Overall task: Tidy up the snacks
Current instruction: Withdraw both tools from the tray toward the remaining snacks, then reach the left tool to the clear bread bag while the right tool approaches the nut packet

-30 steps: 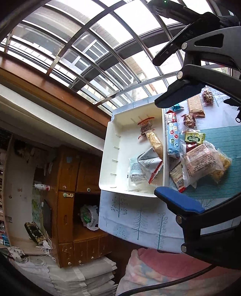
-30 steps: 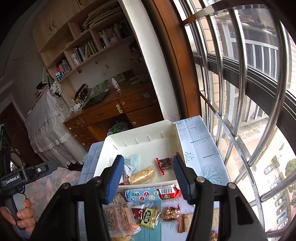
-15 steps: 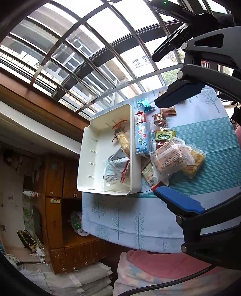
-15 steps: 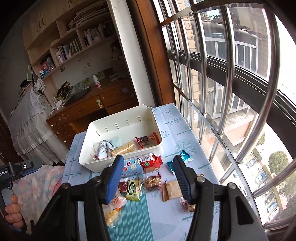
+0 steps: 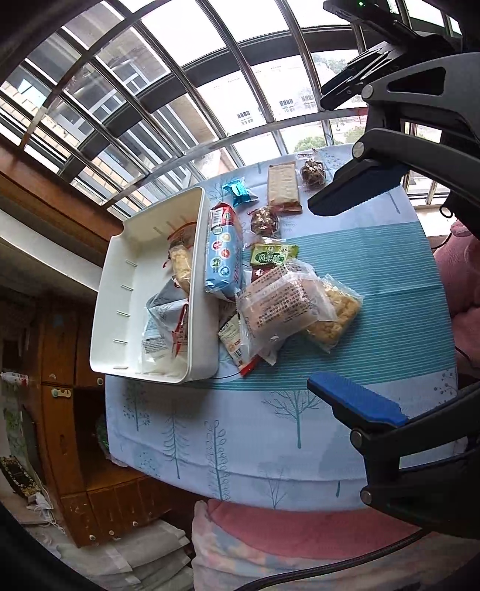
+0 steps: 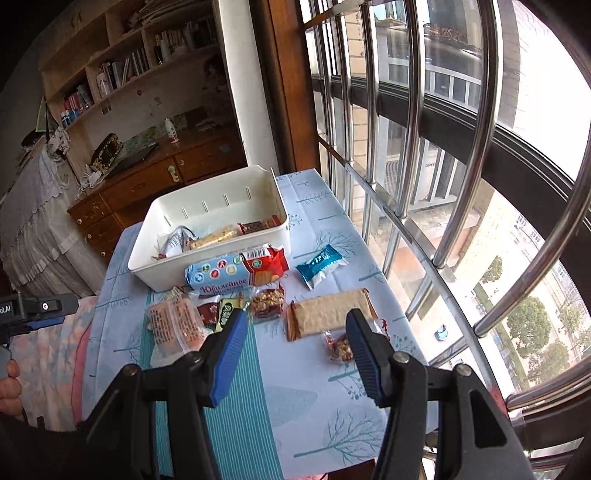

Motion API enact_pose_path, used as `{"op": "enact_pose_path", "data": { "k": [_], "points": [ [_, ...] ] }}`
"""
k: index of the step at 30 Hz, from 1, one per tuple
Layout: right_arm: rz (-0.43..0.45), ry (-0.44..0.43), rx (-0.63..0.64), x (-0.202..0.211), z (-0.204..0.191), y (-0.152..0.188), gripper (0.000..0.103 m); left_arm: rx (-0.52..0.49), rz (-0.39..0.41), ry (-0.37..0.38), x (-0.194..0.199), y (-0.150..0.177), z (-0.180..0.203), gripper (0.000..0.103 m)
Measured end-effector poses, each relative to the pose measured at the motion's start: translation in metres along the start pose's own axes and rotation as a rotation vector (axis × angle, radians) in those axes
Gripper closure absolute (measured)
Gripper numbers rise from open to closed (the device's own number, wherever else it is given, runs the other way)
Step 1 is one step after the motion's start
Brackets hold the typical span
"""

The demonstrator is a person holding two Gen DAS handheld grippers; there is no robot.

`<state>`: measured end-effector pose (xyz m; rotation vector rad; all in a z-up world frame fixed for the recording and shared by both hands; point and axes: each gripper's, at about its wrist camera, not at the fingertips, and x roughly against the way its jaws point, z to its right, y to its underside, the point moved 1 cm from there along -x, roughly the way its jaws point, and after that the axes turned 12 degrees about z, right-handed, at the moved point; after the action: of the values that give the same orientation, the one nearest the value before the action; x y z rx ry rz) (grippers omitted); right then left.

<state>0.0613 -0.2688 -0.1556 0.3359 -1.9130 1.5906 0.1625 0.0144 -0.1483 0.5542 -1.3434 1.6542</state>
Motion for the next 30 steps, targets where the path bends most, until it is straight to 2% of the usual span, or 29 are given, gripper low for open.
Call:
{"op": "enact_pose_path", "data": {
  "k": [4,11,16,25,30],
  "points": [
    [-0.052,0.03,0.013,-0.005,0.012,0.015,0.047,0.028,-0.044,-0.058,-0.013,0.002,-0.005,0.017],
    [-0.134,0.033,0.055,-0.02,0.035,0.034,0.046,0.112,-0.121,-0.131,-0.039,0.004,-0.016,0.017],
    [-0.195,0.018,0.08,-0.04,0.05,0.041,0.038,0.15,-0.193,-0.174,-0.062,0.006,-0.016,0.017],
    [-0.305,-0.023,0.11,-0.082,0.061,0.047,0.037,0.205,-0.319,-0.235,-0.104,0.013,-0.012,0.017],
    [-0.381,-0.051,0.109,-0.105,0.066,0.056,0.036,0.217,-0.377,-0.269,-0.129,0.017,-0.008,0.01]
  ]
}}
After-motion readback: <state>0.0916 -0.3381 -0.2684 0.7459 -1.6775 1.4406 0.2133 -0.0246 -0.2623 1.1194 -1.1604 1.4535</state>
